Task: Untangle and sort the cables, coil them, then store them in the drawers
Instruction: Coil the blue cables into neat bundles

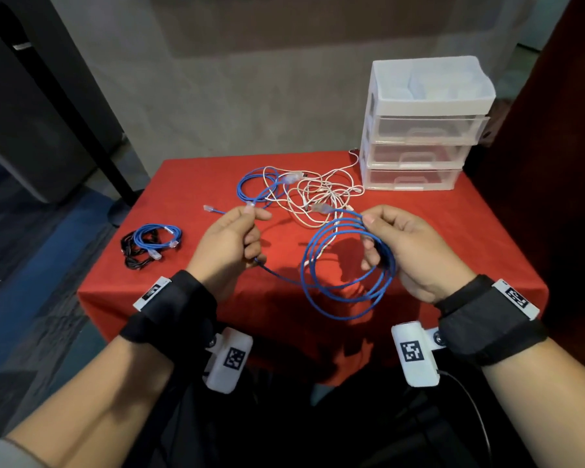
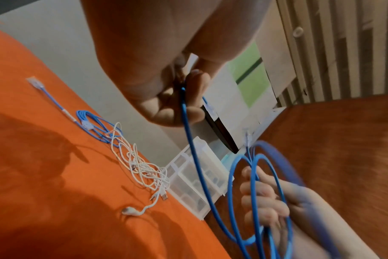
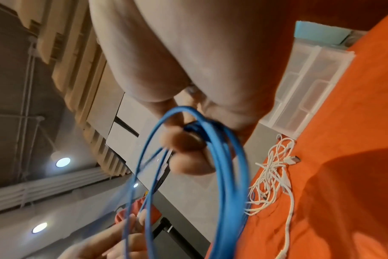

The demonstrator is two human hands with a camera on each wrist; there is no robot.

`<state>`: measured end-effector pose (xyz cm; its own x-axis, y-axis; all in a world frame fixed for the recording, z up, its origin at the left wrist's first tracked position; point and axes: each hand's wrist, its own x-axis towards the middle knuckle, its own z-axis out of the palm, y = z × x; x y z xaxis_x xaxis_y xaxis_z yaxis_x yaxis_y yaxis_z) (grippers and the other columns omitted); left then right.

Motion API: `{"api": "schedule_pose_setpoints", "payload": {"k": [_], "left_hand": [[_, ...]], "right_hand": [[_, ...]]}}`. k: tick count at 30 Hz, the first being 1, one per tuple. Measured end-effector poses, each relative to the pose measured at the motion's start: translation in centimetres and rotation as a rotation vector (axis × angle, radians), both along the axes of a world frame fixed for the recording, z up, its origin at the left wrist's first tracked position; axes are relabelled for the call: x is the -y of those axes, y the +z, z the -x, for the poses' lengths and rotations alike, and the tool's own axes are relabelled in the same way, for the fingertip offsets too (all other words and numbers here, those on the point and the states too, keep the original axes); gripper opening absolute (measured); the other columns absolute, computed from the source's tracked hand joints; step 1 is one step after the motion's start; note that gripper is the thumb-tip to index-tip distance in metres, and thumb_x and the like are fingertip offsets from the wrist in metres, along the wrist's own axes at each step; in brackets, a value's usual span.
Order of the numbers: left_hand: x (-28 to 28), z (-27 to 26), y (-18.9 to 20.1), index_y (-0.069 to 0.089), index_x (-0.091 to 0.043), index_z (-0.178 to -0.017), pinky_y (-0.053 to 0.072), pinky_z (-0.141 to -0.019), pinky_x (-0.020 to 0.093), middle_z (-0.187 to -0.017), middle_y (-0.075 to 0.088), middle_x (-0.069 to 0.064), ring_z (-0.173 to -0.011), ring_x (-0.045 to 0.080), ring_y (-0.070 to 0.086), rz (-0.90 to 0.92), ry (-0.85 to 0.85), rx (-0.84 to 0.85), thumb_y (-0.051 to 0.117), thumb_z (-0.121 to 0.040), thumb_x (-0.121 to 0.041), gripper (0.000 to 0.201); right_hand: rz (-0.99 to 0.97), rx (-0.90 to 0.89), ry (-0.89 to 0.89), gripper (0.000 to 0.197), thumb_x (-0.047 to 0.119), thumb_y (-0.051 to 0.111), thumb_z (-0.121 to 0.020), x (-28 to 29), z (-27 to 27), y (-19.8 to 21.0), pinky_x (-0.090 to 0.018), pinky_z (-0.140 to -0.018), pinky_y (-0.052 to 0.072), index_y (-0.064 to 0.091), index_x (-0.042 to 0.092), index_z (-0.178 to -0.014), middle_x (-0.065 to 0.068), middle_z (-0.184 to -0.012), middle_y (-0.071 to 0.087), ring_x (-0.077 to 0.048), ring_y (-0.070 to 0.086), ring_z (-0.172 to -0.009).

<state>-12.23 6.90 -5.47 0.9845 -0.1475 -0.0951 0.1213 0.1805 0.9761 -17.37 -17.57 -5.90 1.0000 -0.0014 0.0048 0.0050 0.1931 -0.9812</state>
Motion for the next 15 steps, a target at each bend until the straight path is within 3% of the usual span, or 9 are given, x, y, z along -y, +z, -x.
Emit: {"api": "schedule_pose_setpoints", "payload": {"k": [2,6,8,10,15], "left_hand": [[0.3,0.3,-0.1,0.062,-0.017,-0.095,0.034,-0.049,0.02,-0.058,0.029,-0.007,-0.044,0.006,0.023,-0.024,0.012,0.023,0.04,-0.109,-0.028,0.029],[-0.3,-0.3,0.9,0.063,-0.018,-0.1,0.051,-0.06,0.026,-0.062,0.036,-0.006,-0.048,0.005,0.035,0.014,0.045,0.035,0.04,-0.108,-0.025,0.026],[-0.9,-0.8,1.3,0.064,-0.018,-0.1,0.055,-0.066,0.029,-0.063,0.037,-0.006,-0.051,0.006,0.038,0.038,0.097,0.043,0.041,-0.108,-0.023,0.025],[-1.7,-1.6,1.5,0.063,-0.019,-0.098,0.055,-0.065,0.028,-0.062,0.037,-0.006,-0.052,0.006,0.038,0.061,0.183,0.043,0.041,-0.107,-0.022,0.025],[-5.2,-3.7,0.9,0.057,-0.021,-0.095,0.04,-0.047,0.018,-0.055,0.032,-0.011,-0.045,0.003,0.03,0.106,0.417,-0.001,0.04,-0.104,-0.023,0.02]], "right_hand": [[-0.016,-0.025,-0.048,0.017,0.015,0.05,-0.106,-0.1,-0.3,0.0,-0.034,-0.058,0.059,0.058,0.012,-0.091,-0.007,-0.067,0.057,-0.015,0.054,-0.05],[-0.004,-0.044,-0.213,0.021,0.015,0.049,-0.106,0.9,-2.0,-0.2,-0.035,-0.062,0.06,0.059,0.017,-0.088,-0.003,-0.075,0.067,-0.015,0.066,-0.063],[0.094,-0.029,-0.311,0.023,0.015,0.05,-0.105,2.1,-3.2,0.0,-0.033,-0.061,0.056,0.059,0.021,-0.085,0.001,-0.079,0.064,-0.012,0.063,-0.069],[0.201,-0.018,-0.43,0.024,0.015,0.05,-0.104,3.7,-4.3,0.3,-0.03,-0.056,0.052,0.059,0.023,-0.083,0.003,-0.075,0.06,-0.009,0.056,-0.064],[0.102,-0.104,-0.624,0.027,0.009,0.045,-0.101,8.5,-5.5,0.6,-0.02,-0.044,0.034,0.057,0.022,-0.081,0.001,-0.064,0.046,-0.008,0.038,-0.04]]}}
